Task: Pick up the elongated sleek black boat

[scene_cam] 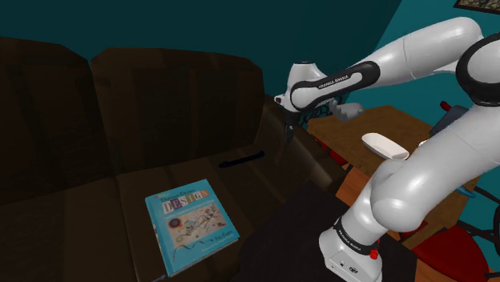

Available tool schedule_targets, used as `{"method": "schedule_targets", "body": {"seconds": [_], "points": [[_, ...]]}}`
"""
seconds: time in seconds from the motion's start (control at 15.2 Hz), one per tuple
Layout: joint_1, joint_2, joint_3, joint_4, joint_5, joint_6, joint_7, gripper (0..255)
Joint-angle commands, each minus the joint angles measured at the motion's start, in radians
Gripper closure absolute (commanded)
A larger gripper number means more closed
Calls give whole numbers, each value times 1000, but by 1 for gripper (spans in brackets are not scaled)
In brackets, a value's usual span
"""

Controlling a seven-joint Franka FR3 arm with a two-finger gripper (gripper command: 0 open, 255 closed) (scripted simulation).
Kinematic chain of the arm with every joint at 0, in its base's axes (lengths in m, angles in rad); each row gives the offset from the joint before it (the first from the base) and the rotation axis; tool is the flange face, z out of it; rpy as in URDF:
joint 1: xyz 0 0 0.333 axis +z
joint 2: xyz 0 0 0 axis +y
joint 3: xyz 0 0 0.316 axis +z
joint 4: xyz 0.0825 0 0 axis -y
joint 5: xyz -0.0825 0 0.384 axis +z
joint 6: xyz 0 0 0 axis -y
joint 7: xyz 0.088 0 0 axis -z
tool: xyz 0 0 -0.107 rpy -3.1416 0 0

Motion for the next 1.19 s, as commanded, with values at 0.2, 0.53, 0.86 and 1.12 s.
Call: {"method": "schedule_targets", "body": {"seconds": [0.2, 0.53, 0.86, 1.12], "points": [[24, 218, -31, 68, 73, 177, -212, 0], [9, 429, 7, 165, 187, 309, -425, 0], [-42, 621, 92, 288, 265, 401, -604, 0], [-86, 763, 163, 401, 285, 453, -714, 0]]}}
